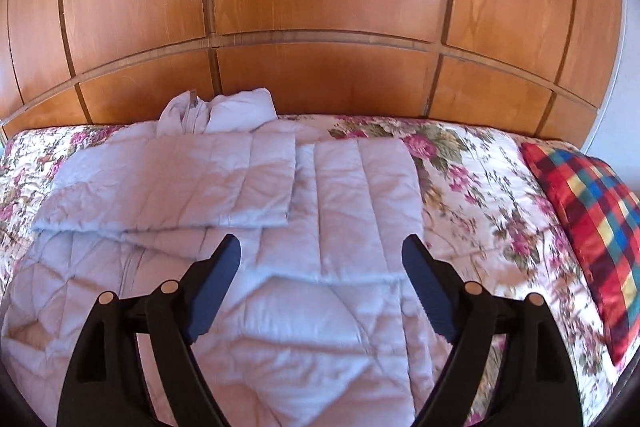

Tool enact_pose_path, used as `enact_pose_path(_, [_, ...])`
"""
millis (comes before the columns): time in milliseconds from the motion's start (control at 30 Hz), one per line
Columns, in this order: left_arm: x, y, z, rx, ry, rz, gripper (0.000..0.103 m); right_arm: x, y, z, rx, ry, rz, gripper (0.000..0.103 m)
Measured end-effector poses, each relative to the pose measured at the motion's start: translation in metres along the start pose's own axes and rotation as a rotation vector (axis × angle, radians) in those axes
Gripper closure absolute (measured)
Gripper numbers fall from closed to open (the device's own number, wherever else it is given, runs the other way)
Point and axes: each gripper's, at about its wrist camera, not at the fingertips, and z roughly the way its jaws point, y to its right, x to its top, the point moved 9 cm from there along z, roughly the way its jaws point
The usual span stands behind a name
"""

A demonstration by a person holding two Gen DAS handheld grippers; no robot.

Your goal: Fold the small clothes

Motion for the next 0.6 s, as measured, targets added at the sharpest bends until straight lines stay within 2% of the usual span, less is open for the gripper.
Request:
enact_pose_path(67, [0.007,-0.005,-0.007,0.003,-0.012,0.001,0.011,-0.007,0.005,-0.007,-0.003,0.000,0.000,0.019])
enact_pose_path(167, [0.000,-0.003,-0.017,-0.040,-0.094,0.071,0.011,-0.017,0.013,-0.017,-0.014,0.000,0.001,0.017])
enact_pose_path(233, [-0.015,-0.002,-0.026,-0.085,-0.185,0.136,0.011,-0.027,0.018,-0.022,-0.015,-0.011,-0.004,0.015])
enact_pose_path(400, [-0.064,-0.009,-0.047,-0.195,-0.392,0.227,0.011,-0.049,0.029,-0.036,-0.016,-0.026,-0.014,0.013])
enact_pose_path(600, [-0.109,-0.025,-0.064,-0.271,-0.572,0.283,0.011,-0.068,0.040,-0.050,-0.028,-0.028,-0.033,0.011])
